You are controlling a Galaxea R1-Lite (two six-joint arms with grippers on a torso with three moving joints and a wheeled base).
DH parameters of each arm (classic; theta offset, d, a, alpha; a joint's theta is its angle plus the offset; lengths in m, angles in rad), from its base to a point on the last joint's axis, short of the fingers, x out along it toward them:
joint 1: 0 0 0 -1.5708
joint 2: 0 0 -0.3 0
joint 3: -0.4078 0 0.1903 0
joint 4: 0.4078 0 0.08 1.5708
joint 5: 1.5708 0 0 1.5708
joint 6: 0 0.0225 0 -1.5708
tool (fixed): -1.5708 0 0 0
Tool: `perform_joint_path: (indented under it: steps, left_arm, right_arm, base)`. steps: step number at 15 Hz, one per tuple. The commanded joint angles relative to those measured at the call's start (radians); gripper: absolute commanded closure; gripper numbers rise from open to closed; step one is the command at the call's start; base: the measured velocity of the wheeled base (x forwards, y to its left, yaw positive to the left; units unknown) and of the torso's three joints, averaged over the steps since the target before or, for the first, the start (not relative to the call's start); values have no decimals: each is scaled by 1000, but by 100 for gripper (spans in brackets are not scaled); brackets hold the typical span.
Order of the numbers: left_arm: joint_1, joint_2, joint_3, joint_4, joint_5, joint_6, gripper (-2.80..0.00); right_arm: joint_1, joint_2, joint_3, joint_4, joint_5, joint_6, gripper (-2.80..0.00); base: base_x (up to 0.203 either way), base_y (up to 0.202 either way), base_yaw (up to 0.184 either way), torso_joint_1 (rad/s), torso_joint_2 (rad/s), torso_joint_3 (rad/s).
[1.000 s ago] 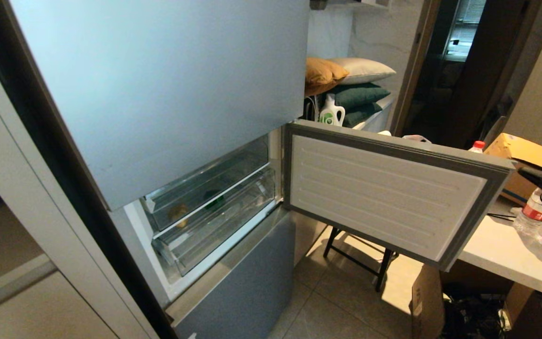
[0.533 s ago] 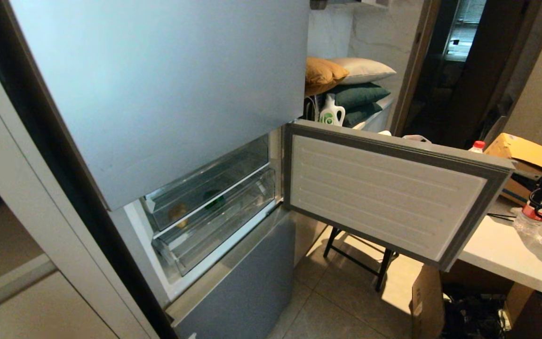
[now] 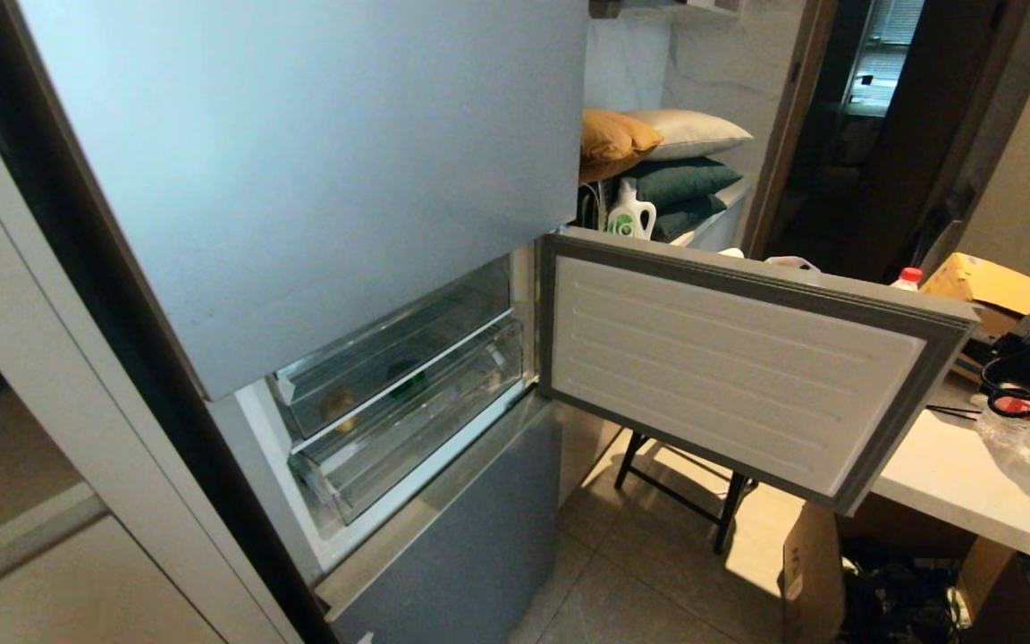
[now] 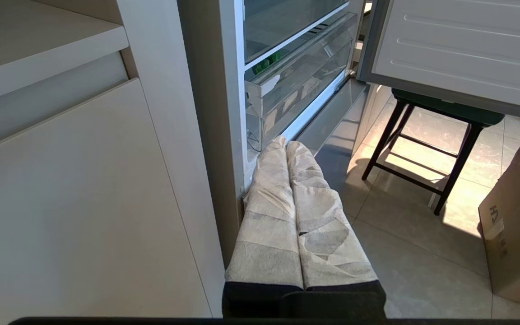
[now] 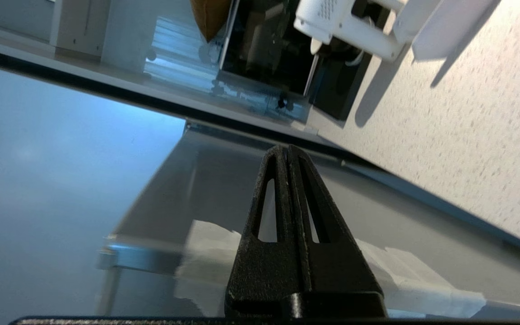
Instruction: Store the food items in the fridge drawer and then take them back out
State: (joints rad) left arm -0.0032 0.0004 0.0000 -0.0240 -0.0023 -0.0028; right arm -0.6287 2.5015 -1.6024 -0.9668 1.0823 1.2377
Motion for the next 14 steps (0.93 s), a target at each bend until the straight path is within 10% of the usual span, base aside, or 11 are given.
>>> perform_joint_path:
  steps: [1,14]
  left_arm:
    - [0,0,11,-1,1,0,0]
    - [0,0,11,-1,1,0,0]
  right_arm:
    - [1,-5,28,-6,8,7,0]
    - [68,-117,360,-139,51,4,0]
  base:
    - [0,0,0,0,0,0]
    - [0,0,0,0,0,0]
